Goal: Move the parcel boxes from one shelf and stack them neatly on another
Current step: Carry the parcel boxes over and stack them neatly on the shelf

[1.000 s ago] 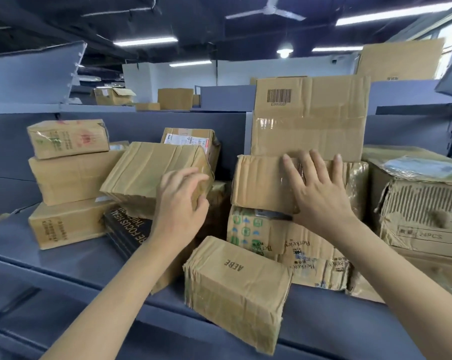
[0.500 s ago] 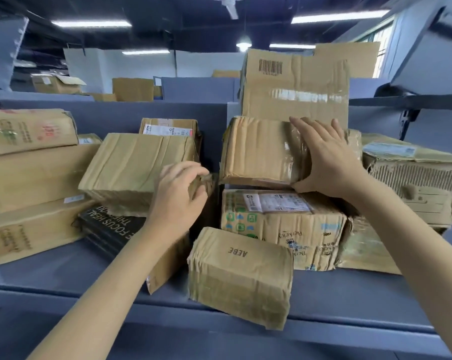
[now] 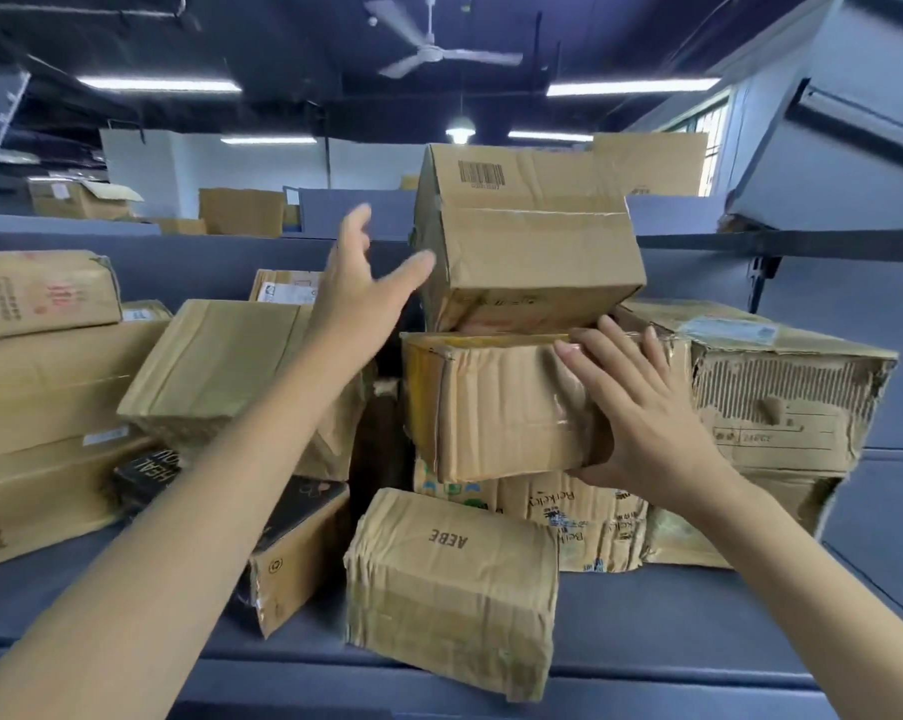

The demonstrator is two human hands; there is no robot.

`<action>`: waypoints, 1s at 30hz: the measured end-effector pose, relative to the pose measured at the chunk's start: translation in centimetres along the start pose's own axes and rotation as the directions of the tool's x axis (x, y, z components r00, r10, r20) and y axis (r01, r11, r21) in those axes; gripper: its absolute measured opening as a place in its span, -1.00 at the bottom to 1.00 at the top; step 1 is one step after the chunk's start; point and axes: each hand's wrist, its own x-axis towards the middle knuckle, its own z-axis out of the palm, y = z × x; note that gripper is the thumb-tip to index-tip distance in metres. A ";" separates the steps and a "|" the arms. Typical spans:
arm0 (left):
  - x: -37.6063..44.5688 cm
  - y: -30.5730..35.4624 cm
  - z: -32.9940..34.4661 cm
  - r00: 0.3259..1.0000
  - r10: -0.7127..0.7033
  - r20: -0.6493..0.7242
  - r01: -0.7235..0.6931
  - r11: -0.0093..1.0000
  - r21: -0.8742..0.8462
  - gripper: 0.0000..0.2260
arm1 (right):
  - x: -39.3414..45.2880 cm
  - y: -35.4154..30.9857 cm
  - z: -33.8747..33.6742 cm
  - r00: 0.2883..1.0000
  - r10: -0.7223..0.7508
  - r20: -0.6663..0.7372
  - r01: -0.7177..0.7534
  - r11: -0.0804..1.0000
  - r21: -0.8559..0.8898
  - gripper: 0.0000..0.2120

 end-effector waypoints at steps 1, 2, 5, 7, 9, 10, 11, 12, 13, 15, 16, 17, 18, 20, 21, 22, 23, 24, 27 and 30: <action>1.3 1.0 0.2 1.000 0.012 0.028 -0.013 0.999 0.033 -0.26 | 0.0 -0.1 0.1 1.000 0.002 -0.003 -0.002 1.000 -0.012 0.21; 2.4 2.0 0.7 0.997 0.035 0.062 -0.039 0.997 0.073 -0.19 | -0.1 -0.2 0.2 1.000 0.005 -0.008 -0.005 1.000 -0.028 0.22; 5.1 4.0 2.0 0.989 0.013 0.144 -0.030 0.993 0.113 -0.08 | -0.6 -0.5 0.3 1.000 0.010 0.025 -0.008 0.997 -0.080 0.28; 6.4 4.5 3.2 0.973 -0.101 0.208 0.087 0.993 0.078 -0.02 | -0.9 -0.6 0.2 0.998 0.043 0.042 -0.038 0.993 -0.114 0.33; 6.5 4.3 4.2 0.940 -0.200 0.276 0.171 0.977 0.128 0.04 | -1.5 -0.7 0.0 0.993 0.100 0.060 -0.093 0.991 -0.101 0.35; 6.3 4.0 4.6 0.930 -0.230 0.288 0.193 0.969 0.152 0.05 | -1.9 -0.6 -0.1 0.989 0.134 0.064 -0.129 0.988 -0.082 0.30; 5.9 3.5 4.8 0.928 -0.251 0.276 0.211 0.963 0.166 0.06 | -2.3 -0.6 -0.2 0.983 0.172 0.062 -0.168 0.984 -0.059 0.20; 5.6 2.8 5.0 0.931 -0.269 0.247 0.231 0.957 0.175 0.07 | -2.7 -0.5 -0.2 0.975 0.218 0.049 -0.217 0.976 -0.016 0.10; 5.4 1.9 5.0 0.935 -0.282 0.213 0.245 0.952 0.185 0.07 | -3.2 -0.5 -0.3 0.959 0.283 0.025 -0.284 0.957 0.054 0.01; 5.3 0.4 4.9 0.938 -0.297 0.179 0.266 0.948 0.177 0.08 | -3.5 -0.4 -0.5 0.887 0.462 0.009 -0.448 0.854 0.264 -0.12; 5.4 0.0 4.7 0.934 -0.306 0.183 0.277 0.946 0.167 0.08 | -3.5 -0.5 -0.7 0.837 0.547 0.002 -0.513 0.784 0.348 -0.18; 5.5 -0.2 4.7 0.933 -0.306 0.188 0.276 0.946 0.167 0.08 | -3.4 -0.6 -0.9 0.781 0.624 -0.023 -0.563 0.720 0.406 -0.25; 5.7 -0.2 4.6 0.939 -0.290 0.185 0.257 0.949 0.183 0.08 | -3.2 -0.5 -1.0 0.716 0.696 -0.049 -0.606 0.655 0.452 -0.34; 6.4 0.2 4.3 0.970 -0.185 0.155 0.133 0.946 0.297 0.05 | -3.0 -0.5 -1.5 0.583 0.811 -0.045 -0.672 0.513 0.535 -0.51; 6.9 0.4 4.0 0.983 -0.088 0.161 0.017 0.916 0.400 0.03 | -2.9 -0.6 -1.6 0.541 0.841 -0.019 -0.696 0.460 0.551 -0.56; 7.4 0.7 3.8 0.978 0.019 0.207 -0.124 0.852 0.508 0.03 | -2.9 -0.6 -1.8 0.516 0.857 0.006 -0.724 0.432 0.538 -0.57; 7.9 0.9 3.7 0.951 0.100 0.292 -0.263 0.758 0.597 0.04 | -2.9 -0.6 -1.7 0.498 0.867 0.031 -0.752 0.414 0.514 -0.55; 8.4 1.2 3.7 0.912 0.125 0.391 -0.372 0.655 0.657 0.07 | -3.0 -0.5 -1.6 0.475 0.878 0.065 -0.778 0.384 0.498 -0.52; 9.5 1.9 4.8 0.822 0.015 0.569 -0.525 0.407 0.748 0.16 | -2.8 -0.2 -1.7 0.355 0.903 0.242 -0.847 0.201 0.492 -0.35; 9.8 1.9 5.8 0.796 -0.068 0.601 -0.553 0.318 0.770 0.20 | -2.9 0.1 -2.6 0.229 0.878 0.420 -0.874 -0.004 0.485 -0.38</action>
